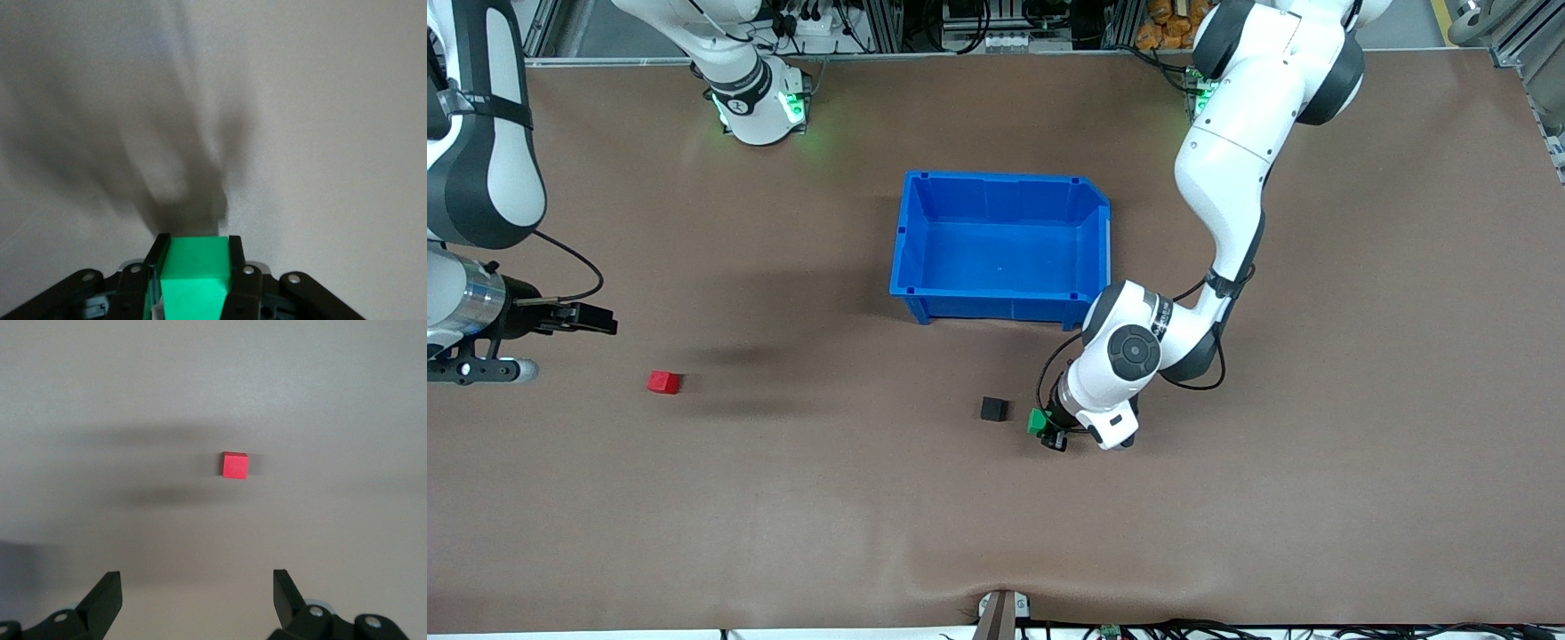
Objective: Attach green and red cubes to black cube
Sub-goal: 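Carry the green cube with the left gripper toward the black cube, then lower the green cube beside the black cube with the left gripper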
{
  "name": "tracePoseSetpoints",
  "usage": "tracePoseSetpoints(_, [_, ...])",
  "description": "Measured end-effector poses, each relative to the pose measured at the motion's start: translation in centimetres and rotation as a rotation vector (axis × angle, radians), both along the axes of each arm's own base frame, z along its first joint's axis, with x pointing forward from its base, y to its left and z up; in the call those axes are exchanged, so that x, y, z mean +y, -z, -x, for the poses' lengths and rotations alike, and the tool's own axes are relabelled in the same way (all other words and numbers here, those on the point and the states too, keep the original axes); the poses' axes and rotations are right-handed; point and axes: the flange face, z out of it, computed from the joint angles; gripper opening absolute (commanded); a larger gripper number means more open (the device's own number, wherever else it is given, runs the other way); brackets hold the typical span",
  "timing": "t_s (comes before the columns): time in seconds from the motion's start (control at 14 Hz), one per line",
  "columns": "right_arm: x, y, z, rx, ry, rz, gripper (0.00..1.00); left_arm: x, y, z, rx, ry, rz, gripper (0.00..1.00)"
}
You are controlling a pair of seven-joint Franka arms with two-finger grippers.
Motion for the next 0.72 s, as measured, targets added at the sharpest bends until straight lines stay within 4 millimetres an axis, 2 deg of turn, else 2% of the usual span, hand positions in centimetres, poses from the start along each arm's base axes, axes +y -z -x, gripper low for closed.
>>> tracePoseSetpoints(0.43, [-0.1,0.9,-0.2,0.007,0.002,-0.001,1.00,-2.9,-0.5,1.5,0.005,-0.018,0.002,0.00])
tracePoseSetpoints(0.72, [-0.4,1.5,-0.5,0.006,0.005,-0.001,1.00,-2.9,-0.9,1.2,-0.004,-0.063,0.005,0.00])
